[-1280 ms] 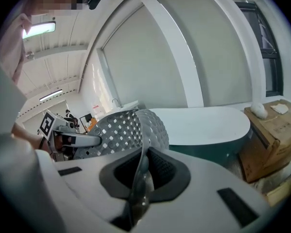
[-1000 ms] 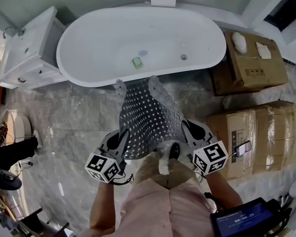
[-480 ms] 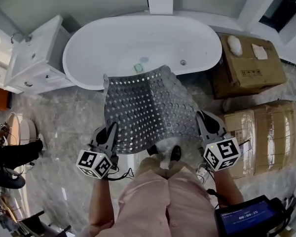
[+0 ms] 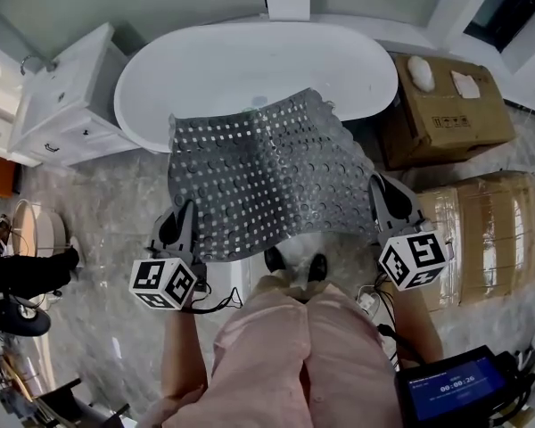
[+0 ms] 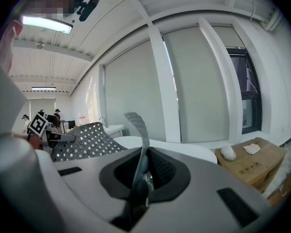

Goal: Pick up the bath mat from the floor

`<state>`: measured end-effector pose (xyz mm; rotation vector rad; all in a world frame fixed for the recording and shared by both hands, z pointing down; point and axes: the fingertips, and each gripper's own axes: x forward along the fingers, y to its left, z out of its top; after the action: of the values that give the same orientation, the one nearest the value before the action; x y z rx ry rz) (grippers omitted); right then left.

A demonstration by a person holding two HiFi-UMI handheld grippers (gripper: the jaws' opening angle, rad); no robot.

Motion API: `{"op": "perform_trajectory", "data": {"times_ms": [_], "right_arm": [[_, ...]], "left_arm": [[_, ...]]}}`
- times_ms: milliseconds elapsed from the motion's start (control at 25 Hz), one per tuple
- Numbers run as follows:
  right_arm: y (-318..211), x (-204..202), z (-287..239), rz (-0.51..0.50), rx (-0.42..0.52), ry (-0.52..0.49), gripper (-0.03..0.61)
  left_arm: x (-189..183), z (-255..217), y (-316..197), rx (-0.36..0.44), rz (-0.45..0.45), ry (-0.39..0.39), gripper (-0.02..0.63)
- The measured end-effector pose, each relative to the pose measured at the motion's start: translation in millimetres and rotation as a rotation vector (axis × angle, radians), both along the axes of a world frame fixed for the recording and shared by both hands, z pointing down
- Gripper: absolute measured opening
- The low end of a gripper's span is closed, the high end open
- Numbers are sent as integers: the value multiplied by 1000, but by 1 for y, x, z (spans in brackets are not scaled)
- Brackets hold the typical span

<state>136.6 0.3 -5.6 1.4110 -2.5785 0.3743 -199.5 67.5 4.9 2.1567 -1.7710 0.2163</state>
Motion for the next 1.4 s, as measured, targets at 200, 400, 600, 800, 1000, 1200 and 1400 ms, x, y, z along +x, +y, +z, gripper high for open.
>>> {"op": "perform_trajectory", "data": {"times_ms": [200, 400, 600, 800, 1000, 1200, 1400], "right_arm": [[-5, -1, -12, 22, 41, 3, 28], [-12, -1, -22, 35, 72, -6, 28], [-13, 0, -24, 32, 86, -5, 28], [-13, -10, -27, 11, 92, -5, 26], [-16, -15, -31, 9, 106, 2, 26], [-17, -14, -36, 20, 125, 8, 26], [-16, -13, -37, 21, 129, 5, 26]], "left_arm": [[-11, -11, -4, 38, -49, -26, 38], [-16, -29, -11, 77, -78, -48, 37], [-14, -34, -12, 95, -96, -59, 37], [-15, -37, -12, 102, -95, -57, 37], [-14, -46, -13, 119, -92, -56, 37], [-13, -49, -11, 126, -99, -51, 37], [-10, -49, -13, 127, -96, -46, 37]]}}
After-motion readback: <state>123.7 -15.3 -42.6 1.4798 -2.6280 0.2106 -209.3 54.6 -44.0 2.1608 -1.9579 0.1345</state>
